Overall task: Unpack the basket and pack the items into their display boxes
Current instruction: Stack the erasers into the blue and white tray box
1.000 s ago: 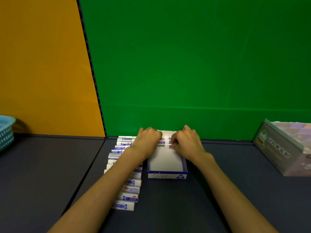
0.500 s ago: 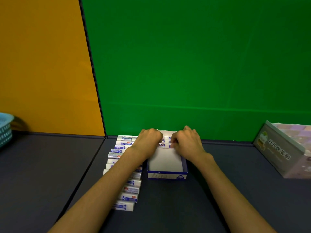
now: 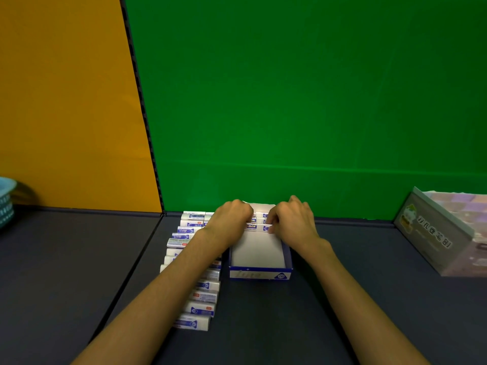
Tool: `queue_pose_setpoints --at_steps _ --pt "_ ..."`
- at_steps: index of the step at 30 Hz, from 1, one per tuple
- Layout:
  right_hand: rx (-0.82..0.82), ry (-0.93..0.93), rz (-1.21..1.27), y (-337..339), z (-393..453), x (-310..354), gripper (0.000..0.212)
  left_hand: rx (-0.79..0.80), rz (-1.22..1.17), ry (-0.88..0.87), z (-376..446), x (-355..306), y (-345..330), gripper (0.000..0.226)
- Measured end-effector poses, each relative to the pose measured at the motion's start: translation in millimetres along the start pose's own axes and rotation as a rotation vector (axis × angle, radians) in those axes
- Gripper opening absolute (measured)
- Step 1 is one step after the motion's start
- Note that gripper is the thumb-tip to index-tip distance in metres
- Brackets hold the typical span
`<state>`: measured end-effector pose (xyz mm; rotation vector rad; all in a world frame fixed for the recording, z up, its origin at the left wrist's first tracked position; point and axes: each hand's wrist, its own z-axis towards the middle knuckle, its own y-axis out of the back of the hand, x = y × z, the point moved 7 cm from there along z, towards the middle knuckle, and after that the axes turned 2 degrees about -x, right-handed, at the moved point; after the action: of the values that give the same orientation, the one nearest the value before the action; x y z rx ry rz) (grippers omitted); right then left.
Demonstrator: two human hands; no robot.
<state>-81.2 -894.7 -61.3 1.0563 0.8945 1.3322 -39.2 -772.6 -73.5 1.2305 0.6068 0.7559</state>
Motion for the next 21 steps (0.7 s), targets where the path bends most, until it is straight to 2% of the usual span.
queue_pose_setpoints --at_steps 5,10,15,21 --pt "0.022 0.018 -0.026 0 1 2 0.021 -0.064 -0.167 -0.042 -9 4 12 0.019" --pt "-0.016 0.058 0.067 7 -5 10 0.017 -0.188 -0.192 -0.036 -34 31 38 0.023" --pt "-0.096 0.219 0.279 20 -12 54 0.014 -0.176 -0.206 0.041 -64 76 46 0.023" --pt "0.013 0.374 0.336 12 -21 109 0.013 -0.075 -0.232 0.074 -101 113 42 0.023"
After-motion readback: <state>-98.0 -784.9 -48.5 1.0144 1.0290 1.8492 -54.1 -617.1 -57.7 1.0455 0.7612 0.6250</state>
